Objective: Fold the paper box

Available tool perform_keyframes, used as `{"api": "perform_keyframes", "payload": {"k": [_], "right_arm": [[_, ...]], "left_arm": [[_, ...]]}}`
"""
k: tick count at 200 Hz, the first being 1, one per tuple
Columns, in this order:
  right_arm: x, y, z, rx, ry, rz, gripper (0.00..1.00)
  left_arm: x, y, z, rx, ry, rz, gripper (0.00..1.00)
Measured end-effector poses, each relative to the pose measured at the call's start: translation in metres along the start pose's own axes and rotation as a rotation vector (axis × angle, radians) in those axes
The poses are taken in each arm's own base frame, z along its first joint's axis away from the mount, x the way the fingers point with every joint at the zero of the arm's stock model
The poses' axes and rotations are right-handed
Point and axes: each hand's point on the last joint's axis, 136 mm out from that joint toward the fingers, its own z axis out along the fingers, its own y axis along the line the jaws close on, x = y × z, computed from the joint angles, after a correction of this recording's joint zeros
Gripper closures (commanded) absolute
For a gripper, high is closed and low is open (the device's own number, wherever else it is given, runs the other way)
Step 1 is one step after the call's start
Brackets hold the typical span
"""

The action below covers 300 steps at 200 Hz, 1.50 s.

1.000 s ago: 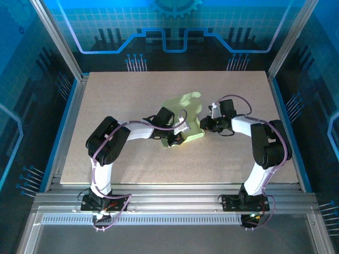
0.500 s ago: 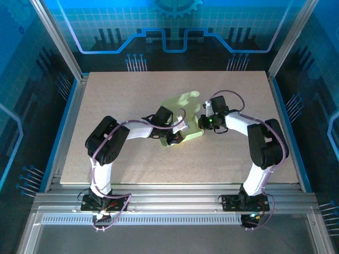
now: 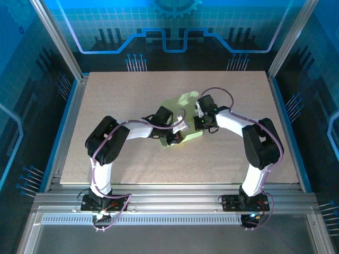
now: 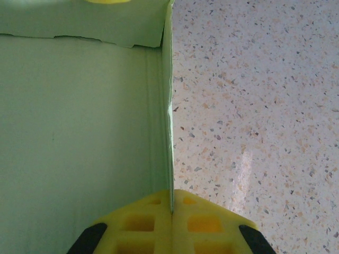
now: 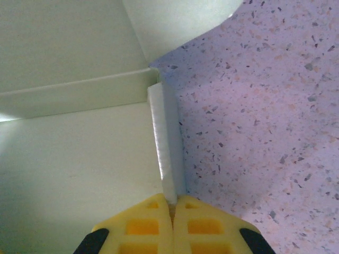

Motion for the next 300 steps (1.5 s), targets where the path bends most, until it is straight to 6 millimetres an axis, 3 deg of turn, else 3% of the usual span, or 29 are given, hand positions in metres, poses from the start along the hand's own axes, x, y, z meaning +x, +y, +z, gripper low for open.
{"api": "perform_keyframes", "payload": {"k": [42, 83, 125, 144, 253, 276, 300], "right_arm": [[0.0, 0.001, 0.0, 0.129, 0.018, -0.085, 1.0], [0.0, 0.002, -0.001, 0.156, 0.034, -0.116, 0.9], [-0.001, 0.004, 0.002, 0.155, 0.056, -0.141, 0.89], [-0.001, 0.004, 0.004, 0.155, 0.067, -0.157, 1.0], [-0.002, 0.002, 0.004, 0.242, 0.053, -0.171, 1.0], [-0.002, 0.002, 0.004, 0.321, 0.043, -0.182, 1.0], [-0.002, 0.001, 0.005, 0.366, 0.02, -0.172, 1.0]], "left_arm": [[0.001, 0.001, 0.0, 0.0, -0.005, -0.001, 1.0], [0.0, 0.002, -0.001, 0.004, -0.017, -0.002, 1.0], [0.0, 0.001, -0.001, 0.007, -0.02, -0.002, 1.0], [0.0, 0.002, -0.001, 0.005, -0.021, -0.003, 1.0], [0.0, 0.004, -0.002, 0.002, -0.029, -0.032, 0.95], [0.001, 0.005, -0.002, 0.0, -0.032, -0.049, 0.83], [0.01, 0.004, -0.001, 0.004, -0.029, -0.069, 0.58]]}}
